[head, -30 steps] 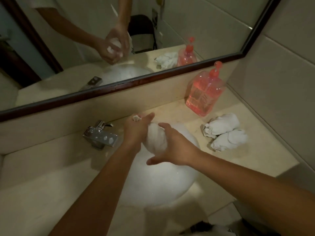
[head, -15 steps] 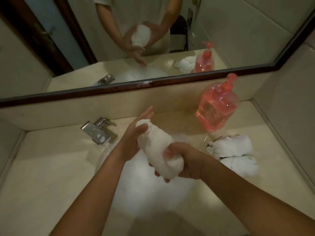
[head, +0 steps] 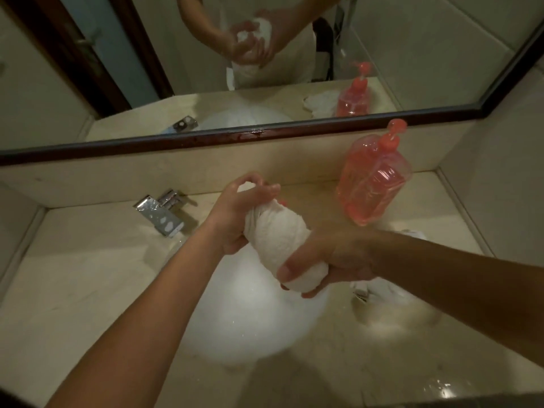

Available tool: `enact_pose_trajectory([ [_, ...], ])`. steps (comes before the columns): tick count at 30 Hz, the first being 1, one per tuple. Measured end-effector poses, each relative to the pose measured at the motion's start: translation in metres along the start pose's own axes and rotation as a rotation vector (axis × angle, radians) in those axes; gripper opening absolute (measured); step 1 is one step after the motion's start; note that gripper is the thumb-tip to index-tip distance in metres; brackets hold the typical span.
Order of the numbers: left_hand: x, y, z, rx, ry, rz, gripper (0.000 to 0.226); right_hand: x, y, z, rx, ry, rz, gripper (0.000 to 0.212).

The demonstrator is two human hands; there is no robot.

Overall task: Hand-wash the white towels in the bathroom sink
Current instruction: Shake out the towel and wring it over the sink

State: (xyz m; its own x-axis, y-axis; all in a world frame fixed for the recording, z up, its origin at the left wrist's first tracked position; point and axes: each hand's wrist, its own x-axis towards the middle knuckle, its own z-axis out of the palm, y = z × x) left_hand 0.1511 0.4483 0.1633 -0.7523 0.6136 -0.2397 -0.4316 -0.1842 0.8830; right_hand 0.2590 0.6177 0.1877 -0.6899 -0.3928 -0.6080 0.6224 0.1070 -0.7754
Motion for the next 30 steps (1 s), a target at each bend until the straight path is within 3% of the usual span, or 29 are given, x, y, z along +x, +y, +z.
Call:
enact_pose_trajectory([
  [2,-0.004,0.003,0.003,0.127,0.064,-0.011,0.029,0.006,0.003,0.009,-0.042,0.09,0.018,0.042],
  [7,-0.011,-0.013,-0.007,0.555,0.192,0.111,0.027,0.04,0.027,0.035,-0.049,0.276,-0.036,0.055],
  [11,-0.01,-0.024,-0.027,0.705,0.224,0.118,0.026,0.067,0.039,0.051,-0.07,0.363,-0.055,0.048],
  [15,-0.01,-0.032,-0.045,0.821,0.252,0.094,0.026,0.089,0.049,0.067,-0.096,0.444,-0.065,0.064],
  [22,-0.01,-0.03,-0.063,0.873,0.198,0.063,0.014,0.115,0.06,0.089,-0.079,0.563,-0.101,0.089],
  [28,-0.018,-0.027,-0.082,0.75,0.235,0.15,0.017,0.108,0.045,0.092,-0.057,0.45,-0.098,0.061],
  [30,-0.02,-0.025,-0.089,0.698,0.273,0.145,0.019,0.103,0.04,0.09,-0.008,0.431,-0.09,0.061],
])
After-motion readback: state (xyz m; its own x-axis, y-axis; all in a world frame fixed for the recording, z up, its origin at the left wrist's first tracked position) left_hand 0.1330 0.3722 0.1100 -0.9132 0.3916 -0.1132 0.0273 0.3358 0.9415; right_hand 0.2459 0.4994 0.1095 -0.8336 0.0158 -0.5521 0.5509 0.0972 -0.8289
